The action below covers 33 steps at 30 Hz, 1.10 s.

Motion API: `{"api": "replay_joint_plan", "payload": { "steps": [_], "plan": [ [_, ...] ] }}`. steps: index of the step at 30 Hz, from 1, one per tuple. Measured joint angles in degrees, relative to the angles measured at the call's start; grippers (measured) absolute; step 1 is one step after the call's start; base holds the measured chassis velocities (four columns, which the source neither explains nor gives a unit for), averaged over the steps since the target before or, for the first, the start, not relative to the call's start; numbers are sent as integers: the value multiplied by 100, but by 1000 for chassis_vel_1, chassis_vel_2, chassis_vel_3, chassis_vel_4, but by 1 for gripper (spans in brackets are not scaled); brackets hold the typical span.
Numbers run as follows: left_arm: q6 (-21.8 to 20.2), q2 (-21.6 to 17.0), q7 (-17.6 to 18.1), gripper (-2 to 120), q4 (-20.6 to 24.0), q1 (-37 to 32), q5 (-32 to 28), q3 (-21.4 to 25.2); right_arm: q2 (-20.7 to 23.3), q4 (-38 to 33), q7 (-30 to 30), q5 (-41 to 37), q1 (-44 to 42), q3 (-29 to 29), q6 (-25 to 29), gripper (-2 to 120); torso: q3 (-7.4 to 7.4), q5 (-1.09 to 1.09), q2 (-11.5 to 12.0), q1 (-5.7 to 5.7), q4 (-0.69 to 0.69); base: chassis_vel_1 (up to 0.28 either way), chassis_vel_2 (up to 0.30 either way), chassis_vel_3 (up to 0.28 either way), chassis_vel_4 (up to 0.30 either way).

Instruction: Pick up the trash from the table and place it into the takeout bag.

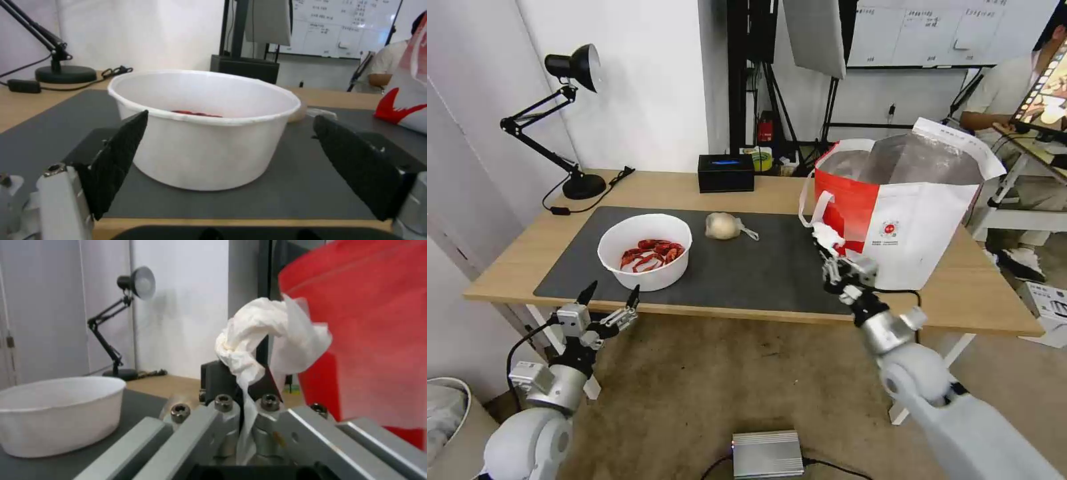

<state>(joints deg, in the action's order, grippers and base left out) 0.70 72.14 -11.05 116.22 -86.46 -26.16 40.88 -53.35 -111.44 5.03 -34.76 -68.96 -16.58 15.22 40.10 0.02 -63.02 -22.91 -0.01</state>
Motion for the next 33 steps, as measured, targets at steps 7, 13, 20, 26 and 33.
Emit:
{"api": "replay_joint_plan", "payload": {
  "steps": [7, 13, 20, 26, 33],
  "plan": [
    [1, 6, -1, 100, 30, 8, 51, -102, 183, -317, 38, -255, -110, -384, 58, 0, 0, -1, 0, 0, 1, 0, 0, 0, 0],
    [1, -9, 2, 100, 78, -6, 61, -119, 497, -454, -199, -521, 92, -622, 35, 0, 0, -1, 0, 0, 1, 0, 0, 0, 0],
    [0, -16, 2, 100, 86, -15, 61, -119, 868, -523, -777, -776, 546, -716, -24, 0, 0, -2, 0, 0, 1, 0, 0, 0, 0],
    [-2, -6, 2, 100, 76, 1, 62, -163, 1208, -413, -1265, -1156, 1123, -601, -206, 0, 1, -2, 0, 0, 1, 0, 0, 0, 0],
    [-8, 7, 2, 100, 64, 10, 62, -184, 1540, -286, -1565, -1431, 1601, -399, -464, 0, 1, -2, 0, -1, 1, 0, 0, 0, 0]
  ]
}}
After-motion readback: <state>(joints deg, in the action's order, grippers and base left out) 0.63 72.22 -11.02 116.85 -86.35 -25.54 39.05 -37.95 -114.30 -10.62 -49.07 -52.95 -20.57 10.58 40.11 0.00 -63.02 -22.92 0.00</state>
